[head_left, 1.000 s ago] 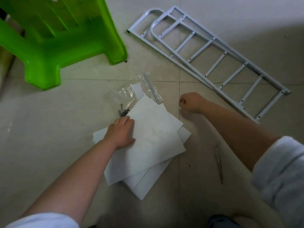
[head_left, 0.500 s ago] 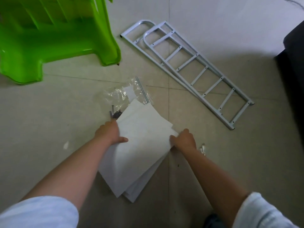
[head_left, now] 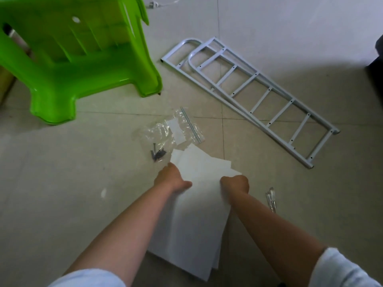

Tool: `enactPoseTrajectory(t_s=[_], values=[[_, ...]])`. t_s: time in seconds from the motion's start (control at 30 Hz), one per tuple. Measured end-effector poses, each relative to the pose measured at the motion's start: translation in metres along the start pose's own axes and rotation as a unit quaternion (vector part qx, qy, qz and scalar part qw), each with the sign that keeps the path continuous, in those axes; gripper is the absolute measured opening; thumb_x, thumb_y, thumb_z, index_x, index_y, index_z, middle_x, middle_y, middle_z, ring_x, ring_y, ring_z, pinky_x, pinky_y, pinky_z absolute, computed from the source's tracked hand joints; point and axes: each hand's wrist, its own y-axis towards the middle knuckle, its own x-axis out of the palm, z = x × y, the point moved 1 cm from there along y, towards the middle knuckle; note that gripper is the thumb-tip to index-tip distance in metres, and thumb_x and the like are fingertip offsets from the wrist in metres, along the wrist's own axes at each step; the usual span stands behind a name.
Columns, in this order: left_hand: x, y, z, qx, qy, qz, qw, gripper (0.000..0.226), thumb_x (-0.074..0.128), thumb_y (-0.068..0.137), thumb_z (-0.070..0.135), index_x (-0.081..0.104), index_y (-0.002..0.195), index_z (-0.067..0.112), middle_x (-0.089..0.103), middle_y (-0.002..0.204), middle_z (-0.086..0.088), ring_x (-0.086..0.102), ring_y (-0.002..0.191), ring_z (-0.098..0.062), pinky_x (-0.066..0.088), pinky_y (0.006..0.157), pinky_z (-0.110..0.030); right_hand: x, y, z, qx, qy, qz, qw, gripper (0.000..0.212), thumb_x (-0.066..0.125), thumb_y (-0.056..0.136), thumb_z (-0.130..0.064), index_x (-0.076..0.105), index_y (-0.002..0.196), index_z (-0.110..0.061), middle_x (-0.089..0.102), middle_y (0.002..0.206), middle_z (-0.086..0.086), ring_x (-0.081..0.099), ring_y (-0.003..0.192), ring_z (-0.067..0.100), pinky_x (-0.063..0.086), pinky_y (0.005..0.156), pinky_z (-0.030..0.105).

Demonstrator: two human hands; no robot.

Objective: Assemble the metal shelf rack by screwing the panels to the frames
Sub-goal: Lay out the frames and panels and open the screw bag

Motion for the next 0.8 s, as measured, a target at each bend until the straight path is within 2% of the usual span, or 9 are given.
enactPoseTrajectory(t_s=[0.07,0.13,0.23,0.3,0.43,0.53,0.6,0.7,0.8], values=[[-0.001,0.004,-0.001,-0.003,0.001,0.010,1.000,0.090,0.069,0.072,0.055,0.039,0.133,-0.004,0.045,0.135,-0.017,0.048,0.122,-0.031,0.042,0.094,-0.034,-0.004,0.003,-0.002,-0.010,-0.026,-0.024,0.999,0.037,0.049,0.089,-0.014,0.052,0.122,0.003,0.057,0.123,0.016,0.054,0.115,0.031,0.043,0.080,0.027],[-0.006,0.007,-0.001,0.001,-0.017,0.015,1.000,0.074,0.067,0.075,0.054,0.051,0.121,-0.002,0.053,0.127,-0.015,0.053,0.115,-0.031,0.043,0.086,-0.030,-0.007,0.003,-0.005,-0.019,-0.031,-0.030,0.999,0.034,0.047,0.090,-0.013,0.056,0.119,0.003,0.058,0.121,0.018,0.055,0.115,0.031,0.046,0.085,0.030],[-0.010,0.006,0.002,-0.008,-0.042,0.024,0.999,0.051,0.067,0.080,0.040,0.054,0.112,0.003,0.058,0.118,-0.012,0.056,0.110,-0.029,0.041,0.079,-0.028,-0.001,0.003,-0.004,-0.018,-0.037,-0.018,0.999,0.037,0.048,0.089,-0.013,0.053,0.121,0.006,0.054,0.127,0.021,0.052,0.117,0.034,0.043,0.091,0.031],[-0.012,0.002,0.002,-0.009,-0.026,0.036,0.999,0.045,0.066,0.081,0.035,0.055,0.111,0.004,0.059,0.118,-0.012,0.056,0.110,-0.029,0.042,0.080,-0.028,0.000,0.001,-0.006,0.008,-0.034,-0.018,0.999,0.043,0.046,0.090,-0.017,0.048,0.126,0.006,0.048,0.131,0.022,0.049,0.119,0.035,0.041,0.094,0.032],[-0.014,0.004,0.001,-0.012,-0.034,0.020,0.999,0.045,0.068,0.079,0.036,0.057,0.107,0.002,0.060,0.115,-0.013,0.057,0.107,-0.028,0.044,0.082,-0.030,0.001,0.008,-0.008,0.066,-0.040,-0.025,0.997,0.044,0.043,0.092,-0.021,0.044,0.130,0.000,0.043,0.135,0.016,0.046,0.119,0.030,0.039,0.095,0.030],[-0.011,0.002,-0.002,-0.015,-0.012,0.000,1.000,0.052,0.069,0.075,0.042,0.057,0.110,0.005,0.059,0.117,-0.011,0.057,0.108,-0.028,0.045,0.083,-0.029,0.002,0.007,-0.012,0.094,0.013,-0.056,0.994,0.027,0.049,0.085,-0.012,0.049,0.110,-0.001,0.046,0.116,0.016,0.049,0.099,0.026,0.040,0.080,0.029],[-0.005,-0.001,-0.004,-0.021,-0.015,-0.021,0.999,0.061,0.070,0.073,0.048,0.055,0.114,0.006,0.057,0.120,-0.011,0.055,0.111,-0.028,0.045,0.087,-0.029,0.000,0.011,-0.010,0.089,0.027,-0.051,0.994,0.024,0.051,0.081,-0.008,0.047,0.104,-0.006,0.044,0.111,0.018,0.045,0.092,0.027,0.032,0.074,0.029],[0.003,-0.005,-0.001,-0.022,-0.003,-0.021,1.000,0.071,0.069,0.071,0.052,0.050,0.121,0.005,0.051,0.126,-0.014,0.048,0.118,-0.030,0.041,0.093,-0.030,-0.004,0.014,-0.008,0.078,0.005,-0.022,0.997,0.021,0.050,0.081,-0.007,0.048,0.100,-0.001,0.046,0.119,0.018,0.043,0.094,0.025,0.032,0.080,0.027],[0.008,-0.006,0.001,-0.019,0.007,-0.012,1.000,0.068,0.062,0.074,0.047,0.049,0.122,0.001,0.047,0.128,-0.016,0.041,0.123,-0.032,0.039,0.096,-0.032,-0.003,0.009,-0.007,0.063,-0.054,-0.006,0.997,0.039,0.046,0.087,-0.013,0.049,0.123,0.003,0.041,0.135,0.020,0.045,0.118,0.031,0.036,0.098,0.032]])
